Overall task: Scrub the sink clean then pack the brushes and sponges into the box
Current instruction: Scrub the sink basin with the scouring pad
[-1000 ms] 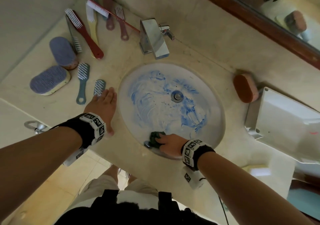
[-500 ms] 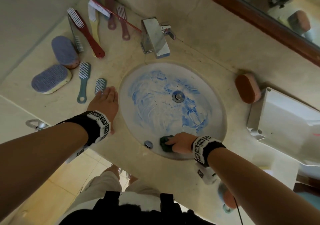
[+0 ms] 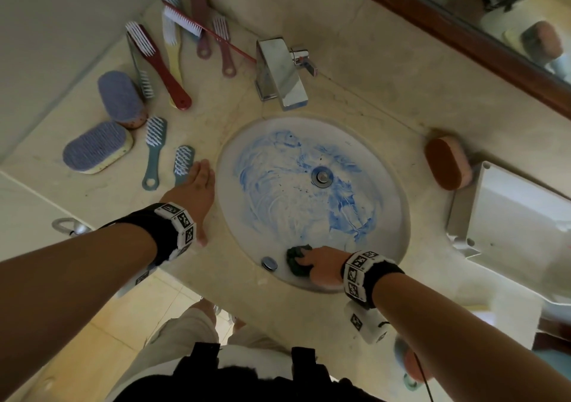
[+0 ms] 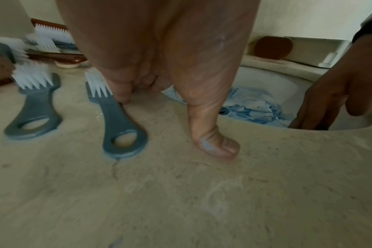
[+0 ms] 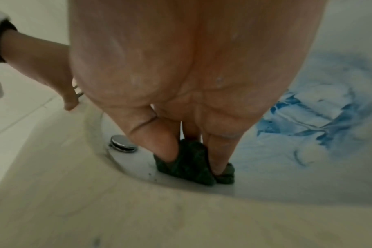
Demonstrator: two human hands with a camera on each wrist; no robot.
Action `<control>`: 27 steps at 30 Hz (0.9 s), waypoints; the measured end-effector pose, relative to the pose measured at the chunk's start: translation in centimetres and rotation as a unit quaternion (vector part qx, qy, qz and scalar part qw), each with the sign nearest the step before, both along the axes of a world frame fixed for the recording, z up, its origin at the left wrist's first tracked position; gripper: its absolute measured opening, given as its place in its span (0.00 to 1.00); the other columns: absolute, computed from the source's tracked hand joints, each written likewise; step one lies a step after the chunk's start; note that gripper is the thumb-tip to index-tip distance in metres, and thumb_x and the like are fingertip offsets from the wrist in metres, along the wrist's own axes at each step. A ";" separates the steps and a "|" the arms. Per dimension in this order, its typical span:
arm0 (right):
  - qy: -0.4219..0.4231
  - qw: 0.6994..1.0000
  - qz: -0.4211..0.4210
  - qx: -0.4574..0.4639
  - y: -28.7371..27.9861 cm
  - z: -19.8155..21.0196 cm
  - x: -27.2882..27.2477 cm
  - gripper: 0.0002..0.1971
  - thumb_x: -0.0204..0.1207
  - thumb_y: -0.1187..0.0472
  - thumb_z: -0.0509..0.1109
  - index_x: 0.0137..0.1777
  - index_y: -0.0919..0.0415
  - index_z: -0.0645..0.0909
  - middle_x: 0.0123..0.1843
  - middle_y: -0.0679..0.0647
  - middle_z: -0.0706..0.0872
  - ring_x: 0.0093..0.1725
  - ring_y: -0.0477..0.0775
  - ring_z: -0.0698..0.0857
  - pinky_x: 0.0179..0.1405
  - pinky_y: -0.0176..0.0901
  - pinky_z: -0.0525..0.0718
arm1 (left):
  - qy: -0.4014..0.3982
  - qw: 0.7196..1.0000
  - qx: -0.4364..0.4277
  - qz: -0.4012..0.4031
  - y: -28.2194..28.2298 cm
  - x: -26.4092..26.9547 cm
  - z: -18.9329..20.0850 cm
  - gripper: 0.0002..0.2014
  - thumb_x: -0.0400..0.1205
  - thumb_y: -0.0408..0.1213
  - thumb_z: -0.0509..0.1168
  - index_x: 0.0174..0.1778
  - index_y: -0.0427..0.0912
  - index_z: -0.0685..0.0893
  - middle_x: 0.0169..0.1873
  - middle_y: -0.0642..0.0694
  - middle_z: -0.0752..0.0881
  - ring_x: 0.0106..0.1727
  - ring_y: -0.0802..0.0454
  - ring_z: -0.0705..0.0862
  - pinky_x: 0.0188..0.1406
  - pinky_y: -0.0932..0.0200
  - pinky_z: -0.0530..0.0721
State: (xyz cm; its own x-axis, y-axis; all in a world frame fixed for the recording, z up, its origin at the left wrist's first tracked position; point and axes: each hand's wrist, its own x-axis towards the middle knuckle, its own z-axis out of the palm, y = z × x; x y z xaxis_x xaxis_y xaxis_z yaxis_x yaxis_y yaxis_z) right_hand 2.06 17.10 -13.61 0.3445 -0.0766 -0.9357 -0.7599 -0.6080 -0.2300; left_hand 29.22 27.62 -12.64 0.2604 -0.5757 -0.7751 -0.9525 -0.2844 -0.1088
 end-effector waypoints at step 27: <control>-0.102 0.992 0.068 -0.001 0.6 -1.8 11.6 0.32 0.85 0.58 0.58 0.86 0.61 0.50 0.87 0.65 0.44 0.83 0.67 0.57 0.81 0.50 0.56 | 0.027 0.999 -0.027 0.027 1.1 0.9 -0.8 0.74 0.61 0.61 0.81 0.82 0.38 0.28 0.81 0.38 0.26 0.83 0.34 0.31 0.84 0.41 0.48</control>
